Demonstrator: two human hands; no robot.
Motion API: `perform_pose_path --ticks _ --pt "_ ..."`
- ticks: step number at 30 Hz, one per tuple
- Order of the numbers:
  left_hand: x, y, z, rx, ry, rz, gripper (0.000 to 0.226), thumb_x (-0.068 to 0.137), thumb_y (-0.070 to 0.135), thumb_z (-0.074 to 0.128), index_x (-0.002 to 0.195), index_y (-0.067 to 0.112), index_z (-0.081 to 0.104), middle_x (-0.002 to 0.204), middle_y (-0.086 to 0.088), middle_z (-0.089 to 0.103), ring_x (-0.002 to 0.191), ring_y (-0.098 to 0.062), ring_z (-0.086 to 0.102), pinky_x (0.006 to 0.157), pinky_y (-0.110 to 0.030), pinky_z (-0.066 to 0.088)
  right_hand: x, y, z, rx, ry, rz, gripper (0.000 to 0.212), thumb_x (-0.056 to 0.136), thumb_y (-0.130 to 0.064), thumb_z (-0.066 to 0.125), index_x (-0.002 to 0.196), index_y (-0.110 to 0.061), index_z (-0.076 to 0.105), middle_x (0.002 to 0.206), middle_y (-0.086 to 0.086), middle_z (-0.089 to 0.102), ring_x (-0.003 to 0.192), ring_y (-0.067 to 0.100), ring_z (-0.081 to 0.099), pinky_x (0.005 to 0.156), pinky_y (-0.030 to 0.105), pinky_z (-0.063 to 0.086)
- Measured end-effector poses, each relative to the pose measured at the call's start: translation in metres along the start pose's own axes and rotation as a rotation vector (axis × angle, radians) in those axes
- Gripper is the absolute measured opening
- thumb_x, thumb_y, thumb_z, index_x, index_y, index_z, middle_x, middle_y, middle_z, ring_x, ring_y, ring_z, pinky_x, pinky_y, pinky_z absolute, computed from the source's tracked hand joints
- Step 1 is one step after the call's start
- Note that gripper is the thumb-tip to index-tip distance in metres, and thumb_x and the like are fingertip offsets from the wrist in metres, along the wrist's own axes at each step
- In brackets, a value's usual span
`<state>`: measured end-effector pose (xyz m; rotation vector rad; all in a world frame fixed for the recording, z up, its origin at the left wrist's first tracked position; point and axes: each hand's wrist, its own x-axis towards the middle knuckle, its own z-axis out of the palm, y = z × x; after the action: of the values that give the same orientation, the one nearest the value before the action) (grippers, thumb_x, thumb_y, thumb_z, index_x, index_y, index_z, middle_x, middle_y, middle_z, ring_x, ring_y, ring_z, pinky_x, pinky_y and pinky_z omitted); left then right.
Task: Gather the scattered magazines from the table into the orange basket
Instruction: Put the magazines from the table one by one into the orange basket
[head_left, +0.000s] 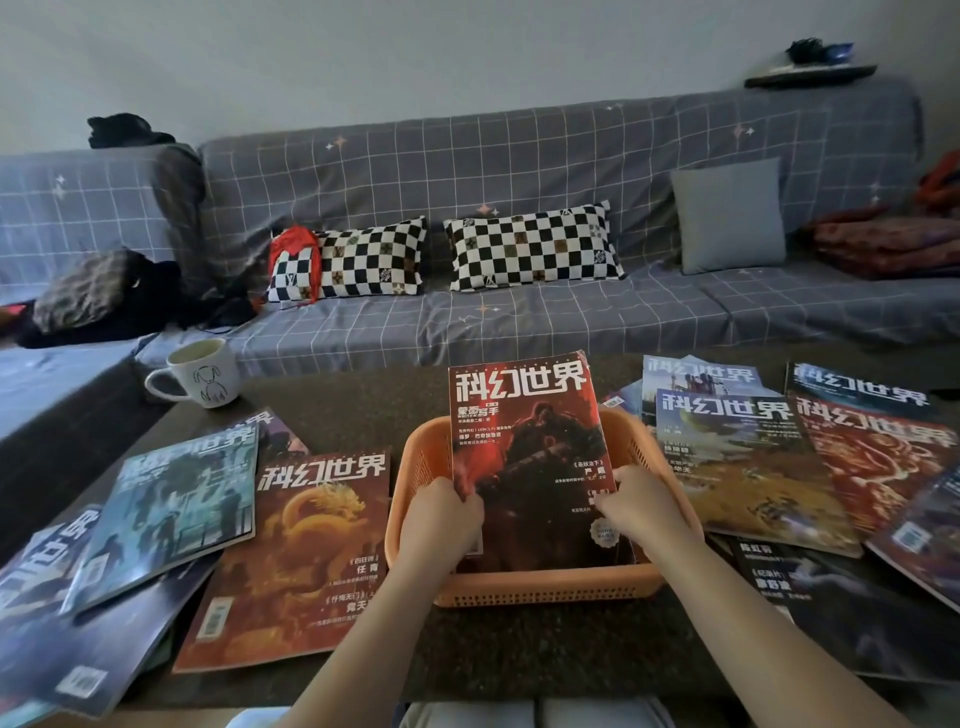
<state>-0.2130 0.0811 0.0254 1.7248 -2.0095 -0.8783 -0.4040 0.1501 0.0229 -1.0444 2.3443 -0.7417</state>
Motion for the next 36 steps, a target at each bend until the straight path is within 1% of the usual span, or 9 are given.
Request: perform_pose_path --ticks 6,13,18,23,26,28,30,32,36 --pt "-0.005 0.001 -0.001 0.038 0.036 -0.006 0.037 0.095 0.031 0.048 0.062 0.017 0.059 0.053 0.005 0.059 0.045 -0.007 0.055 0.037 -0.015 0.032 0.001 0.001 0.000 -0.075 -0.025 0.040 0.016 0.090 -0.021 0.054 0.075 -0.015 0.058 0.070 0.000 0.063 0.059 0.010 0.058 0.047 0.020 0.037" --pt "-0.002 0.008 -0.002 -0.087 -0.096 -0.015 0.017 0.093 0.025 0.051 0.082 0.019 0.063 0.067 0.004 0.064 0.059 -0.008 0.059 0.048 -0.019 0.042 0.004 0.001 0.001 0.063 -0.077 0.058 0.019 0.091 -0.022 0.054 0.072 -0.019 0.051 0.075 -0.002 0.060 0.066 0.009 0.056 0.053 0.021 0.041" --pt "-0.004 0.005 0.000 -0.047 -0.059 -0.049 0.024 0.092 0.022 0.054 0.069 0.018 0.061 0.054 0.006 0.057 0.044 -0.005 0.052 0.038 -0.015 0.034 0.002 0.003 -0.003 0.043 -0.099 0.092 0.015 0.091 -0.023 0.052 0.082 -0.013 0.059 0.079 0.002 0.066 0.071 0.012 0.061 0.052 0.022 0.041" --pt "-0.005 0.008 -0.002 -0.068 -0.080 -0.047 0.021 0.093 0.022 0.052 0.075 0.017 0.061 0.061 0.004 0.061 0.052 -0.008 0.056 0.044 -0.017 0.039 0.002 0.003 0.000 0.061 -0.111 0.081 0.024 0.091 -0.032 0.056 0.101 -0.011 0.058 0.096 -0.001 0.065 0.079 0.011 0.057 0.059 0.022 0.041" --pt "-0.009 0.010 -0.004 -0.080 -0.055 -0.027 0.016 0.095 0.025 0.050 0.105 0.017 0.060 0.073 0.010 0.062 0.061 -0.004 0.060 0.045 -0.013 0.042 -0.003 -0.001 -0.002 0.126 -0.045 0.033 0.039 0.089 -0.037 0.058 0.119 -0.011 0.054 0.113 0.003 0.063 0.094 0.016 0.060 0.055 0.016 0.038" --pt "-0.013 0.008 -0.006 -0.073 0.009 0.025 0.047 0.096 0.029 0.048 0.140 0.017 0.037 0.083 0.020 0.056 0.063 0.002 0.058 0.041 -0.007 0.036 -0.006 -0.005 -0.002 0.142 0.051 -0.037 0.043 0.088 -0.035 0.060 0.124 -0.013 0.051 0.119 0.002 0.062 0.103 0.018 0.061 0.066 0.018 0.042" --pt "-0.018 0.003 -0.011 -0.112 0.074 0.119 0.059 0.096 0.030 0.048 0.149 0.022 0.024 0.105 0.021 0.056 0.072 0.007 0.053 0.051 -0.005 0.036 -0.011 -0.010 0.001 0.137 0.145 -0.118 0.047 0.087 -0.033 0.062 0.128 -0.018 0.048 0.123 0.000 0.061 0.108 0.017 0.060 0.075 0.021 0.043" --pt "-0.023 -0.004 -0.021 -0.172 0.141 0.181 0.055 0.095 0.029 0.049 0.147 0.025 0.029 0.133 0.006 0.054 0.097 0.001 0.053 0.071 -0.015 0.044 -0.021 -0.021 0.009 0.149 0.196 -0.163 0.052 0.086 -0.032 0.062 0.133 -0.021 0.045 0.129 -0.002 0.057 0.114 0.017 0.057 0.079 0.023 0.045" --pt "-0.030 -0.030 -0.049 -0.182 0.234 0.190 0.046 0.094 0.032 0.049 0.138 0.029 0.040 0.135 0.000 0.053 0.115 -0.015 0.055 0.088 -0.036 0.054 -0.044 -0.052 0.036 0.204 0.164 -0.318 0.049 0.087 -0.032 0.061 0.134 -0.023 0.046 0.134 -0.003 0.053 0.123 0.015 0.050 0.097 0.030 0.041"
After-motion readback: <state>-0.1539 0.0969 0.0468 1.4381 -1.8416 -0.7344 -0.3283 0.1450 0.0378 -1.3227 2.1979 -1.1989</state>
